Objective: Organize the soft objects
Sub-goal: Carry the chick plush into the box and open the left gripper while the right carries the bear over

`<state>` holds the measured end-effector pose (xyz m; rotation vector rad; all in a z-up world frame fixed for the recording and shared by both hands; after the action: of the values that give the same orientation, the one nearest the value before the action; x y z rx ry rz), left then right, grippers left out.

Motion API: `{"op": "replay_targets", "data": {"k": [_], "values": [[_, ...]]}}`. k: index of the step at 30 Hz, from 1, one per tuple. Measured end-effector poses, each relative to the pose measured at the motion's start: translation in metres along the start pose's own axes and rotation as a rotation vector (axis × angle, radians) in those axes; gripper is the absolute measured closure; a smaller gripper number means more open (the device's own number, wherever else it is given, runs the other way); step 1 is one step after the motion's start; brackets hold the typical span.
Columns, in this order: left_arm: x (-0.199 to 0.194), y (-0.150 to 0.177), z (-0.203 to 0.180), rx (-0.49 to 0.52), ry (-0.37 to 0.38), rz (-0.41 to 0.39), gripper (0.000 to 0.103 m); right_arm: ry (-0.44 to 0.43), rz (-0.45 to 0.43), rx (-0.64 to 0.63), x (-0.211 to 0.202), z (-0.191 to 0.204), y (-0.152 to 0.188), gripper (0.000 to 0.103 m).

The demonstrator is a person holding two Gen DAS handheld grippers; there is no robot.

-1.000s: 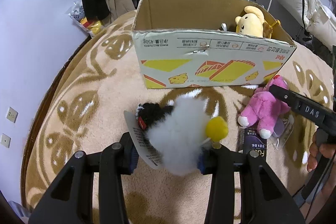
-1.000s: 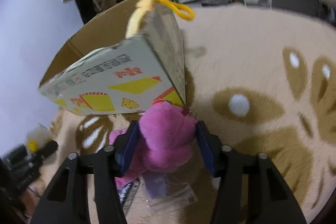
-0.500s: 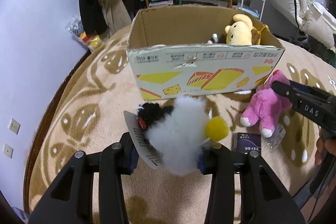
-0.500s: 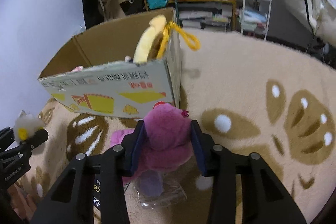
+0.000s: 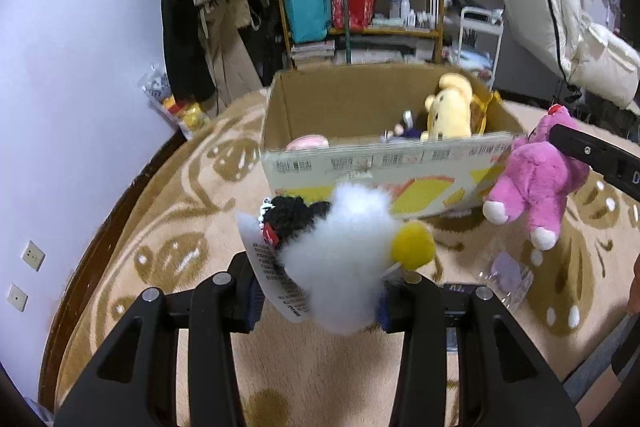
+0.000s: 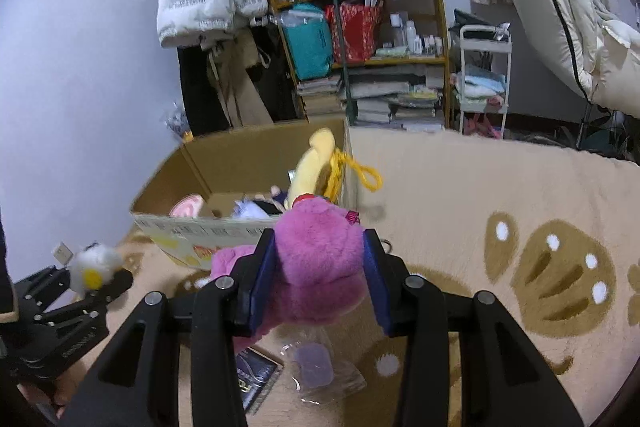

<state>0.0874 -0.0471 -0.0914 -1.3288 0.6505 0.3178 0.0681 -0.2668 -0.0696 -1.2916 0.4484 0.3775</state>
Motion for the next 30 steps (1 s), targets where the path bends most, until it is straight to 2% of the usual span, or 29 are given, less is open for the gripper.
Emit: {"op": "replay_targets", "data": {"k": [8, 16, 22, 30], "values": [[-0.02, -0.028, 0.0, 0.005, 0.019, -0.123, 0.062, -0.039, -0.122, -0.048, -0.029, 0.018, -0.031, 0.058], [-0.007, -0.065, -0.006, 0.044, 0.026, -0.174, 0.062, -0.055, -0.157, -0.075, -0.008, 0.027, -0.062, 0.058], [0.024, -0.083, -0.011, 0.078, 0.024, -0.172, 0.062, -0.058, -0.14, -0.082, 0.026, 0.026, -0.075, 0.058], [0.072, -0.081, -0.005, 0.047, 0.026, -0.09, 0.061, -0.059, -0.086, -0.054, 0.064, 0.018, -0.063, 0.057]]}}
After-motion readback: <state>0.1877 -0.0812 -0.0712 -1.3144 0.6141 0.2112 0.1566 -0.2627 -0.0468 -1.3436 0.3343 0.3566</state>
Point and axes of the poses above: each gripper's, at about its wrist camera, not at the fingertips, and x roughly the way its jaws point, z to its left, y to its underside, the point moved 2 cm from there along x, roughly the way its jaws point, and after that the axes turned 5 degrees about -z, right-handed, at the moved point
